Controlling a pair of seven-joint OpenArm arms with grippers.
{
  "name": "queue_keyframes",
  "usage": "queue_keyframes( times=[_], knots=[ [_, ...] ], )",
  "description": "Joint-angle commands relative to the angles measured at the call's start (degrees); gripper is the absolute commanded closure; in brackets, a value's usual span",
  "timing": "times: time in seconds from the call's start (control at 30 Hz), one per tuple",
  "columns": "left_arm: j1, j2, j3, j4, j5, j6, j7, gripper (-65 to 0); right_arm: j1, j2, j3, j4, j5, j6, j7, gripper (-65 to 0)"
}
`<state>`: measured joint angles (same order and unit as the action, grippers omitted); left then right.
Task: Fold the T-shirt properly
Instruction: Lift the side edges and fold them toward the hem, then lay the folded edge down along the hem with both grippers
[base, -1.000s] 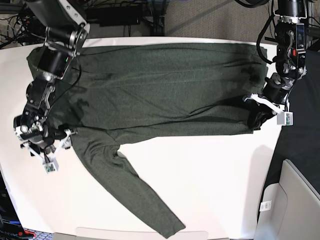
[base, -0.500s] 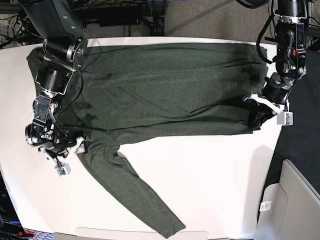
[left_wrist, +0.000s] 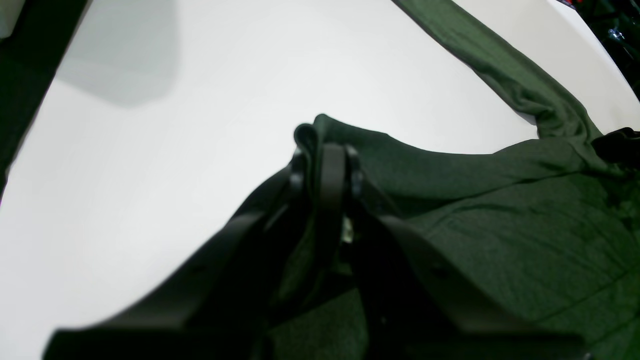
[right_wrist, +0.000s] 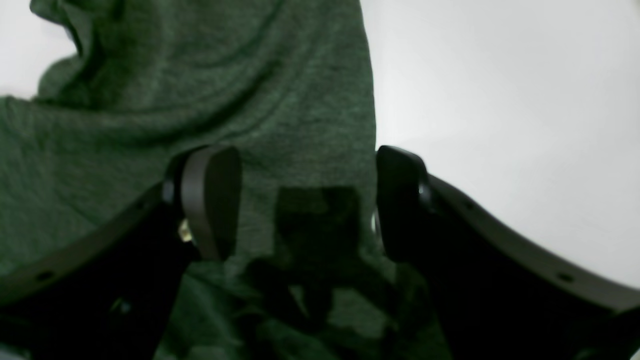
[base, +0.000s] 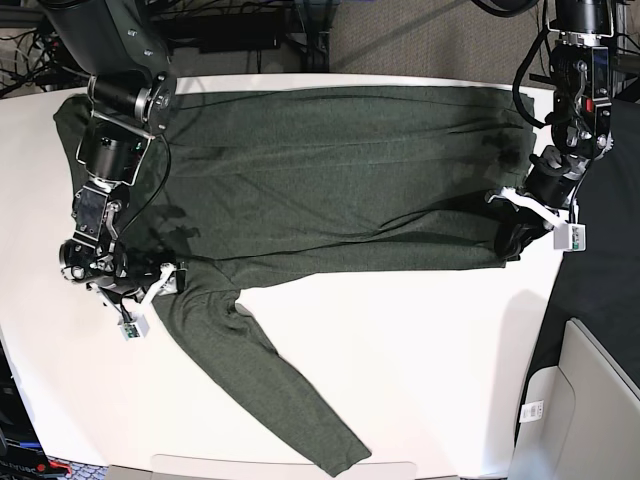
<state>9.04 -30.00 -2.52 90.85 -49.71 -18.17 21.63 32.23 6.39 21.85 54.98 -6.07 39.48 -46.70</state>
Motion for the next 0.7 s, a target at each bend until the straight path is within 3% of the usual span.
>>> queue_keyframes(
  times=[0.0, 0.13, 0.23, 0.37, 0.53, 0.67],
  knots=[
    [-0.82, -0.99, -0.42, 0.62, -0.53, -0.33, -1.45, 0.0, 0.61, -0.55, -0.09, 0.8, 1.01, 0.52, -1.61, -41.8],
    [-0.82, -0.99, -0.42, -0.52, -0.53, -0.33, -1.63, 0.0, 0.08, -0.28, -0.09, 0.54, 10.07, 0.52, -5.13, -33.4],
    [-0.82, -0.99, -0.51, -0.87, -0.53, -0.33, -1.72, 0.0, -0.89, -0.02, -0.44, 0.62, 15.69, 0.52, -6.71, -16.8],
    [-0.82, -0.99, -0.42, -0.87, -0.53, -0.33, -1.72, 0.0, -1.06, -0.02, -0.18, 0.71, 16.13, 0.52, -7.41, -1.6],
    [-0.82, -0.99, -0.42, -0.78, -0.53, -0.33, -1.72, 0.0, -1.24, 1.21, 0.0, 1.68, 16.75, 0.52, -7.32, -0.3],
    [-0.82, -0.99, -0.6, -0.78, -0.53, -0.33, -1.72, 0.0, -4.05, 3.32, 1.76, 6.34, 24.31, 0.52, -7.59, -0.3]
  ],
)
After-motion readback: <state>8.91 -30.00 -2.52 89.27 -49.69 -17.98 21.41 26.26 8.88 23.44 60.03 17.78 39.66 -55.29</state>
